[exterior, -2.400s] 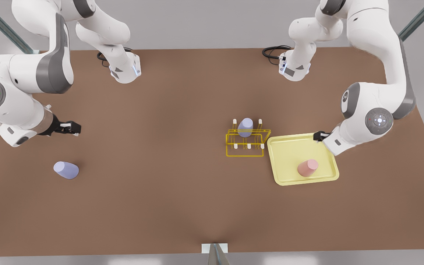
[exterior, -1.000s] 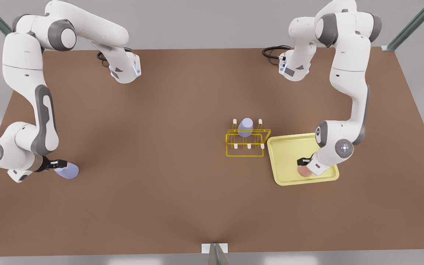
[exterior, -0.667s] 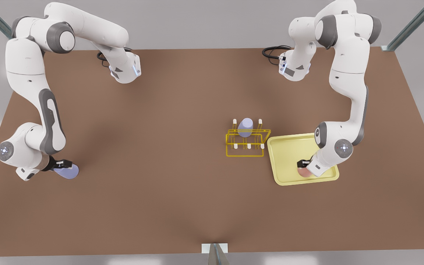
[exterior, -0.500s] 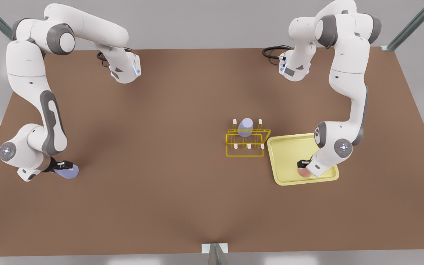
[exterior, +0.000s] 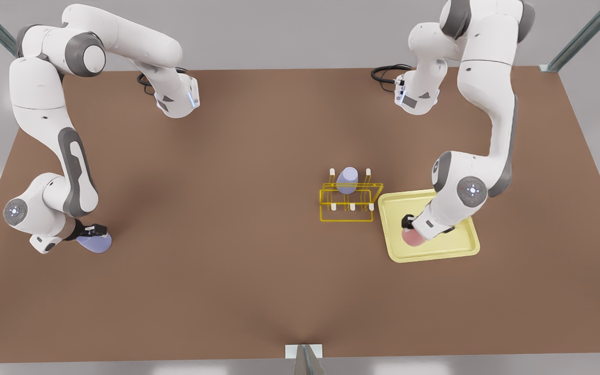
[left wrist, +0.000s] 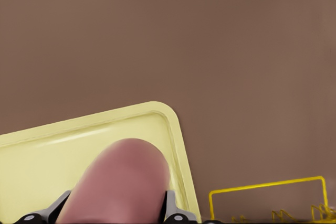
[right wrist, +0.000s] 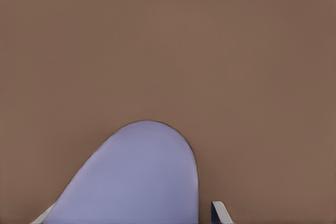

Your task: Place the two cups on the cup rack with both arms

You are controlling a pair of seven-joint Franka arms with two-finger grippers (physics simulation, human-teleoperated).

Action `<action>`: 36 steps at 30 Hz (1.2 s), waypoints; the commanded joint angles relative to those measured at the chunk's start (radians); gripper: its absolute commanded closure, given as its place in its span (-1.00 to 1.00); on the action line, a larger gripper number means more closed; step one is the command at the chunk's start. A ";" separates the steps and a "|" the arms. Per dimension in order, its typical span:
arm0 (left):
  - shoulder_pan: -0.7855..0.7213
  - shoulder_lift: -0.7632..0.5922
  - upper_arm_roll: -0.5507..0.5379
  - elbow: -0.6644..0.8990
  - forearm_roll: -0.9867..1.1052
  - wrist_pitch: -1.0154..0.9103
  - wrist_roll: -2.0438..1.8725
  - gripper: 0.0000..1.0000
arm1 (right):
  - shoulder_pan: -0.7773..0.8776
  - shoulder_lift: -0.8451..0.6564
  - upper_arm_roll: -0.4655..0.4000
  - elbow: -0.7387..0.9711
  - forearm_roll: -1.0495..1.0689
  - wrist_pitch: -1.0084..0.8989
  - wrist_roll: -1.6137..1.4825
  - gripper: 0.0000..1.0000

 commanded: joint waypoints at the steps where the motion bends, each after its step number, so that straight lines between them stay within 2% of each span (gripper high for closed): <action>1: -0.056 0.014 -0.001 0.115 -0.006 -0.318 -0.379 -0.60 | 0.001 0.005 0.001 -0.004 -0.005 -0.001 -0.016 -0.94; 3: -0.076 0.074 -0.005 0.237 -0.009 -0.416 -0.451 -0.60 | 0.001 0.005 0.001 0.000 -0.005 -0.001 -0.016 -0.81; 6: -0.087 0.089 -0.071 0.233 -0.005 -0.524 -0.498 -0.60 | 0.004 0.007 0.004 0.019 0.010 -0.002 -0.018 -0.69; 13: -0.090 0.066 -0.100 0.173 -0.011 -0.521 -0.536 -0.61 | 0.010 0.008 0.027 0.066 0.070 -0.014 -0.027 -0.64; 16: -0.081 0.064 -0.113 0.158 -0.023 -0.495 -0.537 -0.61 | 0.013 -0.001 0.102 0.108 0.070 -0.080 -0.032 -0.64; 20: -0.064 0.064 -0.114 0.150 -0.063 -0.427 -0.536 -0.62 | 0.049 0.008 0.256 0.142 0.067 -0.083 -0.035 -0.65; 22: -0.059 0.064 -0.114 0.150 -0.063 -0.413 -0.534 -0.65 | 0.135 0.008 0.274 0.177 0.069 -0.083 -0.024 -0.65; 24: -0.052 0.064 -0.114 0.150 -0.063 -0.404 -0.533 -0.91 | 0.231 0.010 0.274 0.214 0.070 -0.083 -0.016 -0.65; 28: -0.047 0.064 -0.114 0.151 -0.078 -0.380 -0.534 -0.92 | 0.379 0.033 0.274 0.315 0.115 -0.083 -0.004 -0.65; 30: -0.046 0.055 -0.114 0.151 -0.077 -0.389 -0.533 -1.00 | 0.400 0.034 0.337 0.352 0.115 -0.082 0.016 -0.65; 32: 0.019 0.041 -0.109 0.223 0.038 -0.562 -0.417 -1.00 | 0.480 0.074 0.349 0.429 0.115 -0.082 0.082 -0.66; 35: 0.135 -0.030 -0.111 0.299 0.167 -0.667 -0.078 -1.00 | 0.607 0.117 0.349 0.515 0.118 -0.071 0.191 -0.66; 36: 0.169 -0.156 -0.109 0.184 0.170 -0.604 0.071 -1.00 | 0.639 0.131 0.351 0.536 0.119 -0.071 0.215 -0.66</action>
